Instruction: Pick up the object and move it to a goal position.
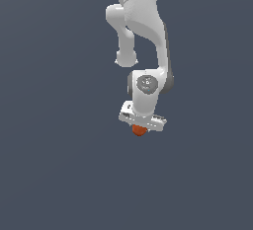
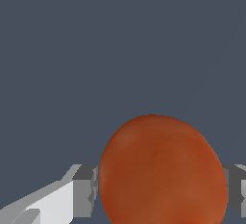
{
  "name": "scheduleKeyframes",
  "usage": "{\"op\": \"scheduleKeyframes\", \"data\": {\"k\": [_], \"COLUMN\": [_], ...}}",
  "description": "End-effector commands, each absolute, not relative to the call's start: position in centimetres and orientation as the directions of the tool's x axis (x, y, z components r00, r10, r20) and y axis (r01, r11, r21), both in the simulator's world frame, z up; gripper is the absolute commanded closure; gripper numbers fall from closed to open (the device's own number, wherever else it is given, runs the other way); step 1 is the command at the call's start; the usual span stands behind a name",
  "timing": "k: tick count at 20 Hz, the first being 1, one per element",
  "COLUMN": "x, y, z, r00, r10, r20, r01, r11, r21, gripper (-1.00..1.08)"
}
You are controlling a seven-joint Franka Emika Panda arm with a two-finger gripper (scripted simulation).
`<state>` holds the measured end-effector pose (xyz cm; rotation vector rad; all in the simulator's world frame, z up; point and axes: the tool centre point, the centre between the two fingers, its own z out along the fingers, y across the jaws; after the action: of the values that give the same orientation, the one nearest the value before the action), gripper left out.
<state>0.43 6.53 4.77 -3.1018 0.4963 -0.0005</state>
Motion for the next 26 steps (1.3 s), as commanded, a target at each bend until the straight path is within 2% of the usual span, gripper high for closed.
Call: {"op": "scheduleKeyframes", "data": {"k": [1,12,26], "x": [0.4,0.6,1.4], "y": [6.5,4.3,-3.9], "z": [4.8,8.5,22.1], "r00": [0.95,0.95,0.95], "r10": [-0.312,-0.312,-0.313], "r20": [0.0,0.0,0.0], "r01": [-0.312,-0.312,-0.313], "r11": [-0.95,-0.95,-0.95], "r21": [0.0,0.0,-0.002], "gripper": [1.08,1.08,1.08]}}
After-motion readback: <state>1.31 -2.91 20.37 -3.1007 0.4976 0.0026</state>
